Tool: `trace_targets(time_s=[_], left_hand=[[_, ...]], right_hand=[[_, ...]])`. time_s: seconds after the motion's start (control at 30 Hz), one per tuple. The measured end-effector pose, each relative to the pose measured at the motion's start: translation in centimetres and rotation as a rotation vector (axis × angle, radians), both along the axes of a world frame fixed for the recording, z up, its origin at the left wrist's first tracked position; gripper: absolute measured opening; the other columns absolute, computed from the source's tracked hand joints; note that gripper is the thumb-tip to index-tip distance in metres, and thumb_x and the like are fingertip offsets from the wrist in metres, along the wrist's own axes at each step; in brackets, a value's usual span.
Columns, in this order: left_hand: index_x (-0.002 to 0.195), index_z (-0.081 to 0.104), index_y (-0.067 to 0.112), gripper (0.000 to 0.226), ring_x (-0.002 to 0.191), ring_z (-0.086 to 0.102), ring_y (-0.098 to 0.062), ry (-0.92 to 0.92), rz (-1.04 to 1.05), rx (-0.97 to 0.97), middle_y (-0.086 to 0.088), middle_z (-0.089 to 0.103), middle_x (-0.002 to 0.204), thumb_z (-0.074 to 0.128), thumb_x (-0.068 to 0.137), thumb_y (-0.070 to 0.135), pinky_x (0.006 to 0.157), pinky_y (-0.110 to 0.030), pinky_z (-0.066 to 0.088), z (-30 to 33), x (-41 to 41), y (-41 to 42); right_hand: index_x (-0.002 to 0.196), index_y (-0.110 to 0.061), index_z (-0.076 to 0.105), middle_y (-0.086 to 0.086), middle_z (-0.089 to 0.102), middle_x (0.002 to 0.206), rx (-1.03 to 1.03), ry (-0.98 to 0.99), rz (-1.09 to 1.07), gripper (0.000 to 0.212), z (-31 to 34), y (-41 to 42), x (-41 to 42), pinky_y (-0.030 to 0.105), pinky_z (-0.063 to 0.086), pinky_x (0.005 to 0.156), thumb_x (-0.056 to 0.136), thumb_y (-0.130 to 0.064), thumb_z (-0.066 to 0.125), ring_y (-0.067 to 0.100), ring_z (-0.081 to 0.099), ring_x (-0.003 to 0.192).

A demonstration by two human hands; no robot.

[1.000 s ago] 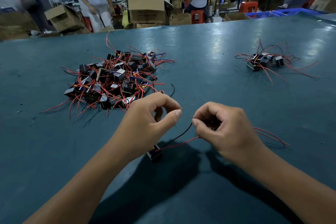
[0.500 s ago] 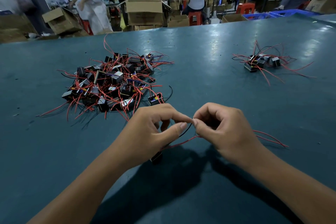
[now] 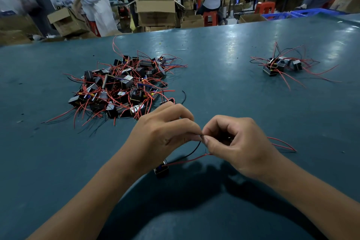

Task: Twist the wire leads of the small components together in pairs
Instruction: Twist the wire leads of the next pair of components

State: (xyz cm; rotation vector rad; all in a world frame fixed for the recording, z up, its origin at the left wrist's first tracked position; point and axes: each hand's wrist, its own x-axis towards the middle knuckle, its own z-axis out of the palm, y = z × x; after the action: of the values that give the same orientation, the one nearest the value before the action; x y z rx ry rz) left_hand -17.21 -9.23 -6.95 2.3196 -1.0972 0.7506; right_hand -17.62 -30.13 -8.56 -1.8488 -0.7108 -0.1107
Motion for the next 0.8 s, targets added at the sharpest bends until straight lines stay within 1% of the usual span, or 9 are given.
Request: trace_targets(time_s=[0.13, 0.2, 0.33, 0.43, 0.5, 0.57, 0.63, 0.73, 0.8], left_hand=[[0.09, 0.073, 0.008, 0.02, 0.082, 0.058, -0.025, -0.026, 0.004, 0.049, -0.002, 0.062, 0.09, 0.062, 0.098, 0.024, 0.067, -0.041, 0.049, 0.0, -0.2, -0.3], [0.09, 0.069, 0.008, 0.017, 0.083, 0.058, -0.023, 0.047, 0.022, 0.011, -0.002, 0.059, 0.09, 0.061, 0.098, 0.021, 0.069, -0.039, 0.049, 0.0, -0.5, -0.7], [0.083, 0.063, 0.014, 0.016, 0.067, 0.05, -0.006, 0.41, 0.102, -0.181, 0.012, 0.053, 0.075, 0.061, 0.097, 0.02, 0.062, -0.02, 0.038, -0.1, -1.4, -1.7], [0.073, 0.061, 0.016, 0.023, 0.046, 0.035, -0.002, 0.743, 0.218, -0.365, 0.015, 0.043, 0.053, 0.063, 0.097, 0.019, 0.048, -0.015, 0.027, -0.3, -1.6, -2.6], [0.068, 0.06, 0.016, 0.026, 0.041, 0.026, -0.003, 0.918, 0.267, -0.492, 0.012, 0.036, 0.049, 0.063, 0.094, 0.018, 0.042, -0.016, 0.021, -0.5, -1.6, -2.8], [0.065, 0.062, 0.018, 0.026, 0.049, 0.024, -0.013, 1.038, 0.274, -0.593, -0.005, 0.034, 0.059, 0.064, 0.091, 0.02, 0.045, -0.023, 0.018, -0.4, -1.7, -2.9], [0.067, 0.065, 0.017, 0.024, 0.056, 0.029, -0.017, 0.979, 0.249, -0.591, -0.006, 0.038, 0.062, 0.066, 0.091, 0.021, 0.049, -0.026, 0.021, -0.4, -1.6, -2.5], [0.085, 0.07, 0.021, 0.01, 0.059, 0.044, -0.006, 0.618, 0.167, -0.358, 0.012, 0.056, 0.071, 0.07, 0.091, 0.013, 0.058, -0.016, 0.034, 0.3, -1.2, -1.0], [0.097, 0.073, 0.02, 0.012, 0.076, 0.054, -0.009, 0.387, 0.103, -0.177, 0.007, 0.062, 0.089, 0.073, 0.087, 0.011, 0.068, -0.016, 0.039, 0.6, -0.8, 0.0]], right_hand=[[0.075, -0.014, 0.065, -0.007, 0.06, 0.063, -0.043, -0.084, -0.031, 0.007, 0.0, 0.1, 0.0, 0.011, 0.037, 0.056, 0.082, -0.015, 0.066, 0.001, 0.05, 0.055], [0.075, -0.014, 0.065, -0.009, 0.06, 0.064, -0.051, -0.136, -0.072, 0.007, 0.0, 0.2, 0.0, 0.011, 0.038, 0.057, 0.081, -0.014, 0.067, 0.003, 0.05, 0.056], [0.074, -0.016, 0.065, -0.009, 0.06, 0.063, -0.073, -0.211, -0.157, 0.006, -0.3, 0.4, -0.1, 0.019, 0.042, 0.056, 0.08, -0.016, 0.067, 0.009, 0.054, 0.058], [0.074, -0.016, 0.064, -0.009, 0.061, 0.065, -0.135, -0.257, -0.192, 0.006, -0.6, 0.6, -0.1, 0.026, 0.045, 0.057, 0.08, -0.017, 0.067, 0.01, 0.055, 0.061], [0.075, -0.017, 0.063, -0.009, 0.061, 0.066, -0.174, -0.278, -0.199, 0.007, -0.8, 0.7, -0.1, 0.027, 0.045, 0.058, 0.08, -0.018, 0.067, 0.01, 0.055, 0.062], [0.075, -0.018, 0.064, -0.01, 0.061, 0.066, -0.184, -0.282, -0.193, 0.006, -0.7, 0.8, -0.2, 0.026, 0.045, 0.058, 0.08, -0.018, 0.067, 0.011, 0.055, 0.063], [0.075, -0.018, 0.064, -0.01, 0.061, 0.066, -0.158, -0.258, -0.181, 0.006, -0.6, 0.8, -0.1, 0.024, 0.045, 0.058, 0.08, -0.018, 0.067, 0.011, 0.055, 0.062], [0.073, -0.02, 0.063, -0.011, 0.06, 0.064, -0.105, -0.189, -0.164, 0.008, -0.4, 0.4, 0.1, 0.019, 0.042, 0.056, 0.08, -0.02, 0.067, 0.009, 0.054, 0.058], [0.072, -0.02, 0.063, -0.01, 0.061, 0.063, -0.098, -0.157, -0.144, 0.009, -0.3, 0.2, 0.1, 0.015, 0.04, 0.056, 0.08, -0.021, 0.067, 0.006, 0.053, 0.056]])
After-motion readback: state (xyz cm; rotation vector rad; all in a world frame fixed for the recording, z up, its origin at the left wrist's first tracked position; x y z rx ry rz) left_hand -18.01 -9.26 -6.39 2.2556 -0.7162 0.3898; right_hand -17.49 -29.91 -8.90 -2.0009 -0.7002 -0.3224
